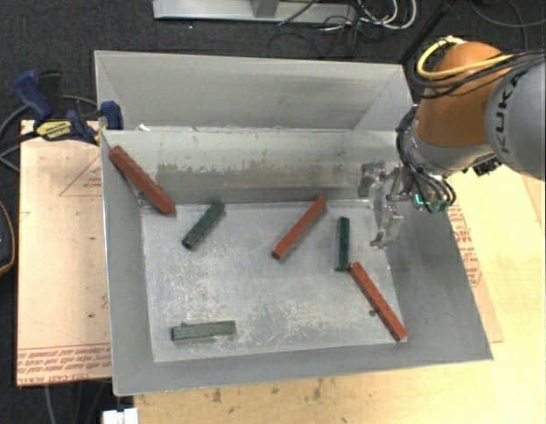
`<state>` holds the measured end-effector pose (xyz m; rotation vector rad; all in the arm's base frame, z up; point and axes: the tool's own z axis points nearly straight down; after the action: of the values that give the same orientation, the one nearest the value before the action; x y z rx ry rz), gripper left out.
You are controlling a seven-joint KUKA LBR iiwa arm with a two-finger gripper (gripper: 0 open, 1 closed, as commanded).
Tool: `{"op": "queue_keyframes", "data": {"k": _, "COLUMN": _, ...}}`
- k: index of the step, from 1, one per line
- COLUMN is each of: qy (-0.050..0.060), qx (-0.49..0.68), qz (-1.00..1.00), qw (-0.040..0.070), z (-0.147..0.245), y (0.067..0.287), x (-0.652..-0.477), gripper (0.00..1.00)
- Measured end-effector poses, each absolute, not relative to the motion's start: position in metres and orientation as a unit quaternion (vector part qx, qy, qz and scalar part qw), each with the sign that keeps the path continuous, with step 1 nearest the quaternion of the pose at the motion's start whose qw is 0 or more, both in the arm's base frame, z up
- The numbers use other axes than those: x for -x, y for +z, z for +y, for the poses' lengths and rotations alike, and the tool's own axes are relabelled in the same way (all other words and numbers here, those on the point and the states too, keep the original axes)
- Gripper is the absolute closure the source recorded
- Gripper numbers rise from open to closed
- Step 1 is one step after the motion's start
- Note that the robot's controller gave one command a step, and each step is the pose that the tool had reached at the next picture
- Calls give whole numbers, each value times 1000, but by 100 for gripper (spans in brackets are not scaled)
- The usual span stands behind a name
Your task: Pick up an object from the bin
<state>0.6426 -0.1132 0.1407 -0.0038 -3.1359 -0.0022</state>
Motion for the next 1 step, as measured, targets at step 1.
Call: {"op": "queue_keyframes", "data": {"k": 1, "qy": -1, "qx": -251, "qz": -968, "qw": 1, "z": -82, "y": 68, "x": -643, "gripper": 0}}
